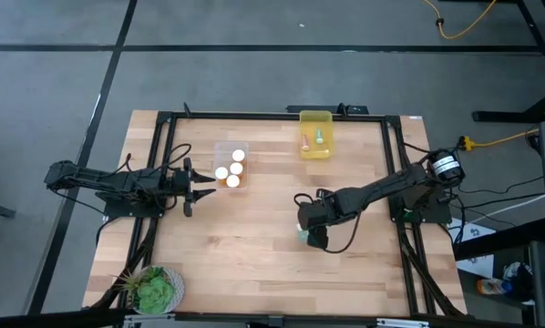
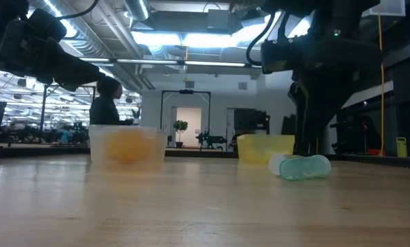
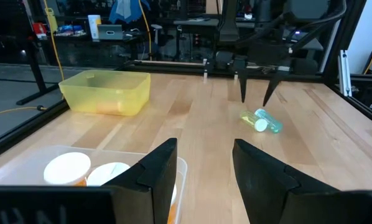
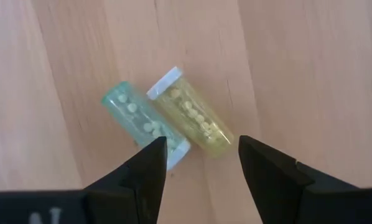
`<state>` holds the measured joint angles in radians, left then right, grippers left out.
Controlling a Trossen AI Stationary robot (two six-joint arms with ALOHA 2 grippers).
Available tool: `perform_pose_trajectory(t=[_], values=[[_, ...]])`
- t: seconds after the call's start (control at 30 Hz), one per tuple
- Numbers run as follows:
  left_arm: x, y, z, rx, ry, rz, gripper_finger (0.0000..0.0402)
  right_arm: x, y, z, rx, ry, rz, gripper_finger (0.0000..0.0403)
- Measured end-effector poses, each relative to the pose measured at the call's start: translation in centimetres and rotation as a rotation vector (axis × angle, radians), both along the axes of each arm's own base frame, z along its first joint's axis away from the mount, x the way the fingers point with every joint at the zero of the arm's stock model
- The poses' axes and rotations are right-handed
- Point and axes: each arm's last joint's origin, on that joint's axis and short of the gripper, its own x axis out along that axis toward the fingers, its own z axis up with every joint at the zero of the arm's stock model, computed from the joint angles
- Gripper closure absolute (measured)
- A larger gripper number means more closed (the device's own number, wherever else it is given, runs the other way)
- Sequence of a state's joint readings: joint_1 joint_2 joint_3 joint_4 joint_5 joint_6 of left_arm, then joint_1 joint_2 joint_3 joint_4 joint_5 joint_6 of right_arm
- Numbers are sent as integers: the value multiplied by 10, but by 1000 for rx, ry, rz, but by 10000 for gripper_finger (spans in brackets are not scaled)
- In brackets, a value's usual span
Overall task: Pick and place medicine bottles into bin by pill shape (circle, oval)
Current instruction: Put the small yellow bottle into the yellow bin
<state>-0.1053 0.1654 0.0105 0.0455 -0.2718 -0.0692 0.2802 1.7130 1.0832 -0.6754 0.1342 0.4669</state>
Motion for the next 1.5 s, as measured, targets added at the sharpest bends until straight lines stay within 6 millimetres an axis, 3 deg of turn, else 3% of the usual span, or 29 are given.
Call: perform_pose_trajectory(t=[0.3,0.53,1.3,1.5], values=[[0,0,0,0,0,0,253,7,-1,-9,-18,2,93,201],[0,0,0,0,0,0,253,12,-8,-26,-39,55,74,201],[0,0,0,0,0,0,253,27,-27,-43,-32,58,81,202],[0,0,0,0,0,0,253,34,-27,-40,-55,18,76,248]])
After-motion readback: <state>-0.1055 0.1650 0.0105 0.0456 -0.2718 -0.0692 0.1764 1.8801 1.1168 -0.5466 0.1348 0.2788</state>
